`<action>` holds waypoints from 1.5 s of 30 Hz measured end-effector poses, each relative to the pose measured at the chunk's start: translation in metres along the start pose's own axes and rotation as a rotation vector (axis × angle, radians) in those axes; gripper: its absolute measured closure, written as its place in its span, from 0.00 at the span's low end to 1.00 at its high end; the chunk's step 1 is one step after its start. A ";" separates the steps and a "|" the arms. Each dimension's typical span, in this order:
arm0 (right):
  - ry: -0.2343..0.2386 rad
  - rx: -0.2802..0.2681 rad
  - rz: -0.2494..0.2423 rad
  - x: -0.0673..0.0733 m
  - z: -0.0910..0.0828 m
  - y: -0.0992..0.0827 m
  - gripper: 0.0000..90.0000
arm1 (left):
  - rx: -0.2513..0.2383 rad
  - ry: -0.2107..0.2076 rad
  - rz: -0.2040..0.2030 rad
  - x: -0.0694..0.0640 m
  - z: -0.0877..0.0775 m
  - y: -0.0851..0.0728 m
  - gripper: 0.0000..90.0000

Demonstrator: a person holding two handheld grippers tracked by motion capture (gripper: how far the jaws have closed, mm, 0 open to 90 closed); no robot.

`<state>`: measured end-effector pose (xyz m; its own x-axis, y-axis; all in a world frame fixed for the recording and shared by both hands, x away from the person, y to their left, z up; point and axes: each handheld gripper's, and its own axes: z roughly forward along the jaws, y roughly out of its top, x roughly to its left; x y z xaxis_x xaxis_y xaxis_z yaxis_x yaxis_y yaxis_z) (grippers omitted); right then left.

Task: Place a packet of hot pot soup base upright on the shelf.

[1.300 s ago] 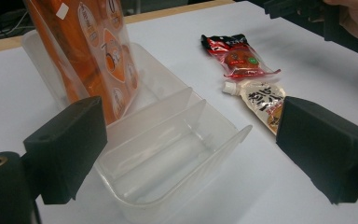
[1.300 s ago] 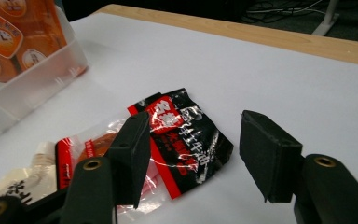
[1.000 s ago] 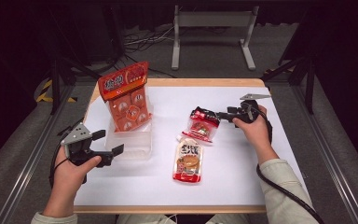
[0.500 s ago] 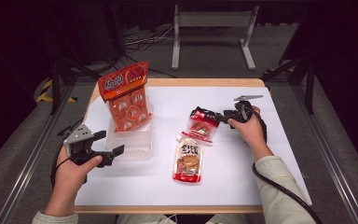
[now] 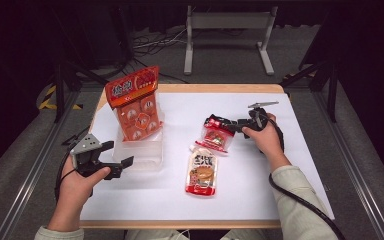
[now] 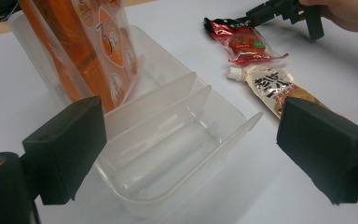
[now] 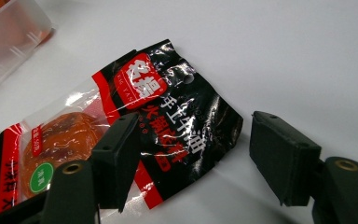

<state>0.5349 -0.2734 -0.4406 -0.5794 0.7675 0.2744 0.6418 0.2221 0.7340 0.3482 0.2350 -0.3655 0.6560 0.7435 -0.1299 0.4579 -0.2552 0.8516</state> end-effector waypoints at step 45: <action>0.084 -0.114 -0.043 0.031 -0.035 0.024 1.00 | 0.024 0.008 0.007 0.002 0.001 0.000 0.10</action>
<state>0.5148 -0.2654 -0.3929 -0.6479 0.7048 0.2890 0.5574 0.1801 0.8105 0.3498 0.2356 -0.3666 0.6543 0.7466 -0.1203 0.4682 -0.2751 0.8397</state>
